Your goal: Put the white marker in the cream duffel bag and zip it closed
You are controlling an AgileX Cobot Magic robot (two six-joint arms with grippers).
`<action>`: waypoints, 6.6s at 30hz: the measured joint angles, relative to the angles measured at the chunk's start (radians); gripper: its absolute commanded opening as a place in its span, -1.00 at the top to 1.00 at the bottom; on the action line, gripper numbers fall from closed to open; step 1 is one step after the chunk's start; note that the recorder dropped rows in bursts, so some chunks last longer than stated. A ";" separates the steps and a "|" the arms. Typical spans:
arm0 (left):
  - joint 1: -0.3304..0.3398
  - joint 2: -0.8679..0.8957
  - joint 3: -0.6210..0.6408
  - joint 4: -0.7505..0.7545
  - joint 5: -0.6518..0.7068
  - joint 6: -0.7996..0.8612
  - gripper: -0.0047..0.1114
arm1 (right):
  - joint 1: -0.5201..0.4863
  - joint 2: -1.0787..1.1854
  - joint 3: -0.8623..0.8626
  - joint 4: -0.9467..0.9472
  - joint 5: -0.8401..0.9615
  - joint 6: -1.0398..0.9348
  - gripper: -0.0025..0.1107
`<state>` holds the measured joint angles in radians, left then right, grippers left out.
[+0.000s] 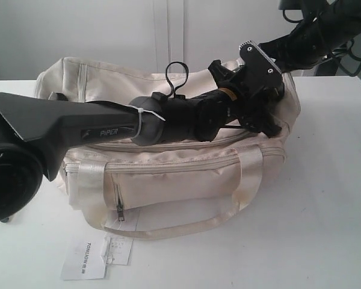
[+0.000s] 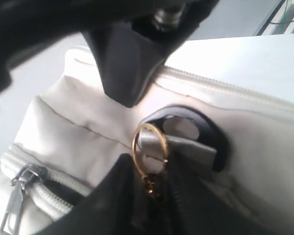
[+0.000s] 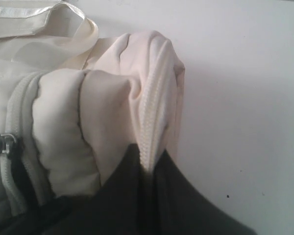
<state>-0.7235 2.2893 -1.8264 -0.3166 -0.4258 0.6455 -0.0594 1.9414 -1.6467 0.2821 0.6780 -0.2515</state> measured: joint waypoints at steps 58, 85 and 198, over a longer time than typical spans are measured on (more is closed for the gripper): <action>0.039 -0.134 0.000 -0.136 0.331 0.071 0.92 | 0.000 0.000 0.000 0.006 -0.001 0.042 0.96; 0.039 -0.222 0.000 -0.136 0.558 0.092 0.92 | 0.000 0.000 0.000 0.010 0.003 0.042 0.96; 0.039 -0.330 0.000 0.134 1.105 -0.300 0.92 | 0.000 0.000 0.000 0.012 0.007 0.042 0.96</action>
<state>-0.6848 1.9596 -1.8264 -0.1826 0.6789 0.3453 -0.0594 1.9414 -1.6467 0.2942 0.6855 -0.2096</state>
